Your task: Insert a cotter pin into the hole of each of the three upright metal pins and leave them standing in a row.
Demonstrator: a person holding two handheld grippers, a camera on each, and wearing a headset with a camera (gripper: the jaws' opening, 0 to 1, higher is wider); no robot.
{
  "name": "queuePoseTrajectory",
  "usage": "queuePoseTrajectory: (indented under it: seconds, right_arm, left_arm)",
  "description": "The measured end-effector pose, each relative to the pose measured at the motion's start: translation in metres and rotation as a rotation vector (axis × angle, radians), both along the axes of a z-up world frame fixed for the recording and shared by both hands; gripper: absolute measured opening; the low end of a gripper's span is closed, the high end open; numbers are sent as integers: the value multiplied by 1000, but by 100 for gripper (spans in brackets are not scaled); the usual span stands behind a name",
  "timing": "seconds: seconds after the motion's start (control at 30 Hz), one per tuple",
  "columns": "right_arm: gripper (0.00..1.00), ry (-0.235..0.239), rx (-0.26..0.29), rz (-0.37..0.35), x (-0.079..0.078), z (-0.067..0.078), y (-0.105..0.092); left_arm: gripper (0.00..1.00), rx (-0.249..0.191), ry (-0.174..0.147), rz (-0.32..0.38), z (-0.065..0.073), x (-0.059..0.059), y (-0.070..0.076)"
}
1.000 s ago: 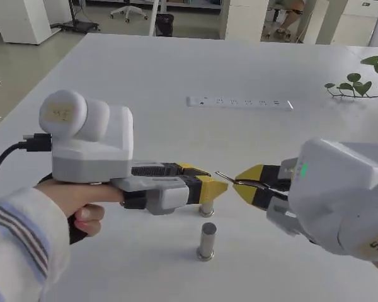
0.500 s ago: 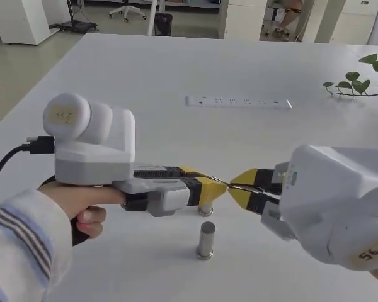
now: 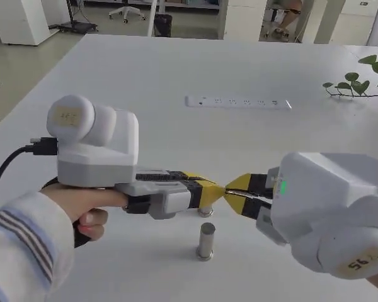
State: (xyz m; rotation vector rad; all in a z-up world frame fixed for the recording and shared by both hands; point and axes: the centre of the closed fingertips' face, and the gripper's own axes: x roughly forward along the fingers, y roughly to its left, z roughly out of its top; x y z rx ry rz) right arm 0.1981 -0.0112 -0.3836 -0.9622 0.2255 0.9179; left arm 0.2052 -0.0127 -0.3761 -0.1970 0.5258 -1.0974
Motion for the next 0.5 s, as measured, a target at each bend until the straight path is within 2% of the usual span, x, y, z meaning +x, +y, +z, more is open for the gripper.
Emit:
queuePoseTrajectory:
  seconds: [0.07,0.1,0.23,0.37,0.4,0.5]
  right_arm:
    - [0,1,4,1,0,1,1]
    - [0,2,6,3,-1,1,2]
    - [0,-5,-8,8,-1,2,3]
    - [0,-9,-13,17,-1,4,5]
    - [0,-10,-11,21,-2,4,6]
    - [0,-14,-15,25,-3,5,7]
  left_arm:
    - [4,5,-1,-3,0,0,0]
    - [4,18,-15,0,-1,1,1]
    - [4,23,-10,-3,-1,1,2]
    - [0,23,5,-19,-1,-1,3]
    - [0,16,24,-44,0,-5,3]
    - [0,14,35,-26,-1,-3,4]
